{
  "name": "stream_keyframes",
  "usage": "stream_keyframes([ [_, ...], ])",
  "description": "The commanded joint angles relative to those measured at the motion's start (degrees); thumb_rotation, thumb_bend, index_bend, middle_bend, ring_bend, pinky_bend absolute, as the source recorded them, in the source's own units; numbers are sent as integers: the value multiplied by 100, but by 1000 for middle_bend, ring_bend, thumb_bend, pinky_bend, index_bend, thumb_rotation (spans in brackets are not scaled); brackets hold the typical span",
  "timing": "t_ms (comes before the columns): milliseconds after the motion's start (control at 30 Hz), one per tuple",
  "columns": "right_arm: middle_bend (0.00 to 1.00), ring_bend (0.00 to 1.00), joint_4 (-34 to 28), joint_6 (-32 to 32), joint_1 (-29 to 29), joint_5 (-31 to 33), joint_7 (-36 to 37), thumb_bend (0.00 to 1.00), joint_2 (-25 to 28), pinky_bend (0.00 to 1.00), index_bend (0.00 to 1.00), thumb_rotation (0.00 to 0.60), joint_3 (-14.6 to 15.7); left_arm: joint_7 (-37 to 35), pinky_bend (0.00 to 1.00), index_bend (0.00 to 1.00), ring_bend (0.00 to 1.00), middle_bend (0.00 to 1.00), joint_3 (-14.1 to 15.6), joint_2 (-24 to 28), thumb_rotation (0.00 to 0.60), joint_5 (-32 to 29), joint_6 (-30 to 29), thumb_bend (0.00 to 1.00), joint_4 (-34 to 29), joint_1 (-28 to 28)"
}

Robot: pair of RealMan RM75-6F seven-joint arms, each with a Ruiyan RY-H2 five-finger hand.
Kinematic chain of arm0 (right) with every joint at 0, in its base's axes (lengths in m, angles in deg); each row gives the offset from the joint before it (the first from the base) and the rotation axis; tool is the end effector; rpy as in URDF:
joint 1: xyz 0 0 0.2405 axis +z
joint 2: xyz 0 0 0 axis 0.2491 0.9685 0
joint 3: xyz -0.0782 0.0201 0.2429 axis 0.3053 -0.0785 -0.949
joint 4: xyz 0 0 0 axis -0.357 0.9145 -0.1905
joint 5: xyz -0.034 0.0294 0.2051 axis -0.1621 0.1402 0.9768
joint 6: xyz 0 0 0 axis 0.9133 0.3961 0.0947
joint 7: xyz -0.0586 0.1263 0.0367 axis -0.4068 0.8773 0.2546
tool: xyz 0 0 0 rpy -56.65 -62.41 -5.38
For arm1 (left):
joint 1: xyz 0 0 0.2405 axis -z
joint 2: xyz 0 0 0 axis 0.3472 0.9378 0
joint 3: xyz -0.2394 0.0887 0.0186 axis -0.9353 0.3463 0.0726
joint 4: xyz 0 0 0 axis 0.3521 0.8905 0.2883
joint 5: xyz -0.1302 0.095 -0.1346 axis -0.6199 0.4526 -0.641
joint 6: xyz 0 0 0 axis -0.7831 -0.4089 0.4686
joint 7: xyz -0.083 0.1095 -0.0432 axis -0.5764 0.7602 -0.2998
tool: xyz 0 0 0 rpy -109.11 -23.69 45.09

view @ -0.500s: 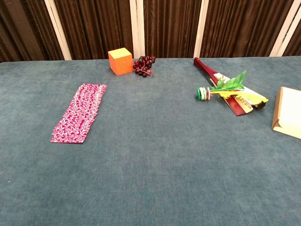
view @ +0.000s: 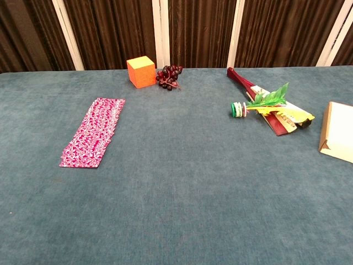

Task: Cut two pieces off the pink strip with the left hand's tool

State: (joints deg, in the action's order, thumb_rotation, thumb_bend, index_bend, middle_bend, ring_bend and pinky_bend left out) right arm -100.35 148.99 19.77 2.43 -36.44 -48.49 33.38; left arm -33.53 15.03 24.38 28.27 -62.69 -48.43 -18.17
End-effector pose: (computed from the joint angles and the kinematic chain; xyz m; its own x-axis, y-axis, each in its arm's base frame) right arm -0.3064 -0.1870 0.1468 0.4821 0.0160 0.8759 -0.8756 -0.0259 0.4824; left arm -0.3067 0.1620 0.1752 0.4352 -0.0349 0.8997 0.9002 0.0000 -0.4354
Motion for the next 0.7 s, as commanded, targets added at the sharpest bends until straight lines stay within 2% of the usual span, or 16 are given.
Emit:
stream_keyframes([
  [33,0,92,-3,-10,-2,29,3,218,11,144,8,600,-8,14,58,151,0,107,2,-10,600,-6,1,224,9,-5],
  [433,0,98,3,-37,-7,71,9,218,8,144,9,600,-6,-75,92,138,1,152,28,-23,600,99,69,224,22,51],
  [500,0,104,0,-35,-17,81,37,218,18,144,9,600,-4,-81,130,138,37,182,36,-29,600,131,84,224,24,67],
  [600,0,108,11,-45,-22,114,99,218,23,144,8,600,-13,-271,349,138,248,388,23,-86,600,338,48,284,80,150],
  [667,0,110,28,-61,-16,130,115,218,22,143,9,600,-19,-411,570,145,494,652,3,-161,600,440,71,416,168,232],
  [700,0,111,32,-73,-11,135,115,218,20,143,9,600,-20,-434,628,147,567,728,11,-180,600,474,149,473,187,289],
])
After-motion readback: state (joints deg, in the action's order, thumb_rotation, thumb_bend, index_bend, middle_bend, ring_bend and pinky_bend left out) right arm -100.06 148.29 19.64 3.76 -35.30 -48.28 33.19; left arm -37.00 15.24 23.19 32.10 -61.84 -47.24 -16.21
